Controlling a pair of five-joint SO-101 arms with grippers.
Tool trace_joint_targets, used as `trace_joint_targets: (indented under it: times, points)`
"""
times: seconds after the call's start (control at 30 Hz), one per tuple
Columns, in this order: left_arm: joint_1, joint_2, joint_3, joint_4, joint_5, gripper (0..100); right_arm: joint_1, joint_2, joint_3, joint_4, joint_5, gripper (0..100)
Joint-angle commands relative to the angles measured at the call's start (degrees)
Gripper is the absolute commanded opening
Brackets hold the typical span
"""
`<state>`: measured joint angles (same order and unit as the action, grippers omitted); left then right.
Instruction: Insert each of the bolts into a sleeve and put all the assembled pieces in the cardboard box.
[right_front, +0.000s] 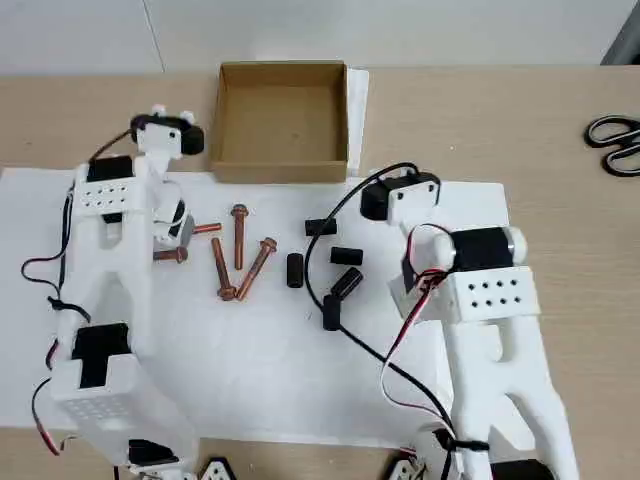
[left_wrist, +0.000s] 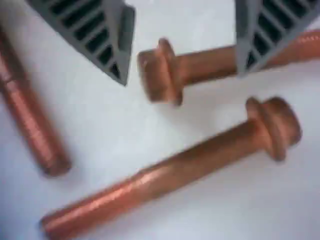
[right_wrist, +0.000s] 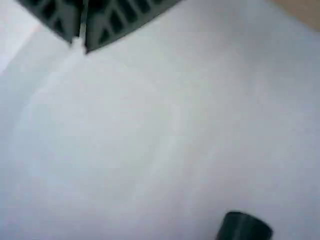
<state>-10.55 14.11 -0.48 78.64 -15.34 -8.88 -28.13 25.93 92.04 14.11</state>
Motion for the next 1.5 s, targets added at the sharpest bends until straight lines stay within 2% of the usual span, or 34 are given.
trace_joint_targets:
  times: [0.0,0.23,0.53,1.47]
  points:
    - [3.25,-1.23,-5.23,1.76,5.19,14,3.65,-0.40,-2.20,0.75,0.44,0.5]
    - [10.20,-1.41,-9.89,5.89,16.88,14,6.55,-0.48,-2.20,0.75,0.44,0.5]
    - [13.27,4.48,-11.21,1.85,23.74,14,6.73,-0.57,-2.20,0.75,0.35,0.5]
    - [13.19,27.08,-29.76,2.11,24.62,14,6.81,-0.48,-2.20,0.75,0.44,0.5]
